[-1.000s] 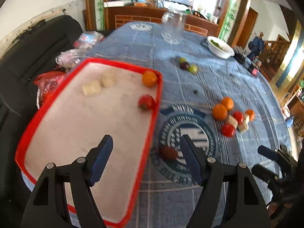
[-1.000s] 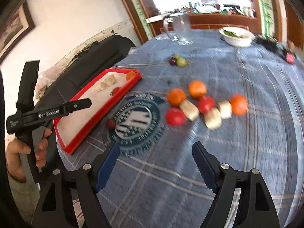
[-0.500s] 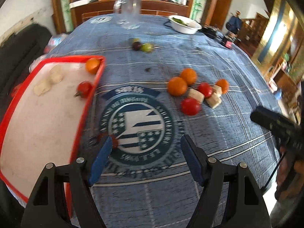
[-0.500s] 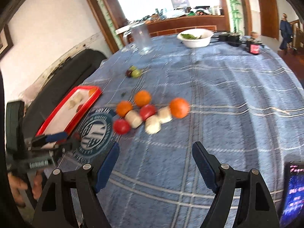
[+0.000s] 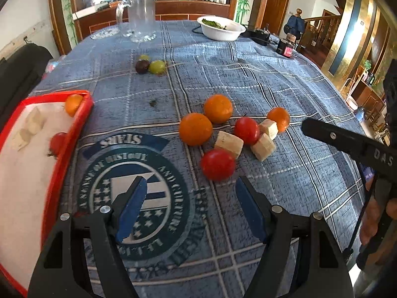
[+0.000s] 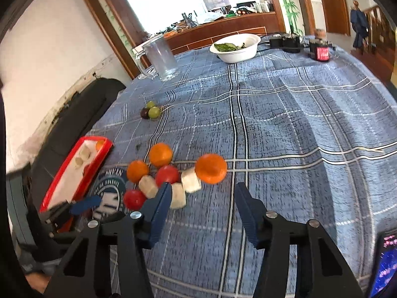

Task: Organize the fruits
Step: 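Grasp an orange with the right gripper while the left grasps a red tomato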

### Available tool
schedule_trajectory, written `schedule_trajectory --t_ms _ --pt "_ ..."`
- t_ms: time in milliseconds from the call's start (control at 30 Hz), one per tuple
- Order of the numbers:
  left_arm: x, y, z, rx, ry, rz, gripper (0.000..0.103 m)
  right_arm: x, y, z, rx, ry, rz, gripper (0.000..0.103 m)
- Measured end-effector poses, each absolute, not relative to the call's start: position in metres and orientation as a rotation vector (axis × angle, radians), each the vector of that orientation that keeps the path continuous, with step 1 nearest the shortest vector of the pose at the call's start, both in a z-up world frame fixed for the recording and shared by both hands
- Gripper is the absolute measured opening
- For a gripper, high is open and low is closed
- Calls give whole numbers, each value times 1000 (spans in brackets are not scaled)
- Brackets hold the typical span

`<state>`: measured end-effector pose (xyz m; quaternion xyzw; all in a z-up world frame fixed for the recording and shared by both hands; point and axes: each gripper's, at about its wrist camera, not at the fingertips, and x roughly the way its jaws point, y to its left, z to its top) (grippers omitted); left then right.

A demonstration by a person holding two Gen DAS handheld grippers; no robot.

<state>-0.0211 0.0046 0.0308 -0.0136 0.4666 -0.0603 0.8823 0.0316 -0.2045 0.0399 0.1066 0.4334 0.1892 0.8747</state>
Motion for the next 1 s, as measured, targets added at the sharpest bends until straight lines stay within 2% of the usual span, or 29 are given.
schedule_trajectory --t_ms 133,300,533,667,767,1000 --pt "-13 -3 22 -16 1000 -143 58 49 -204 31 261 941 382 49" --pt "-8 -13 16 1 1017 -163 55 63 -196 25 264 958 383 49" --pt "4 -17 16 7 1014 -161 45 74 -189 13 257 990 371 44" --pt "9 -20 17 7 1001 -174 30 77 -188 13 243 981 376 43" --pt "9 -24 16 28 989 -163 30 76 -185 15 212 968 374 38" --pt "6 -17 19 8 989 -162 30 72 -183 23 173 936 358 37"
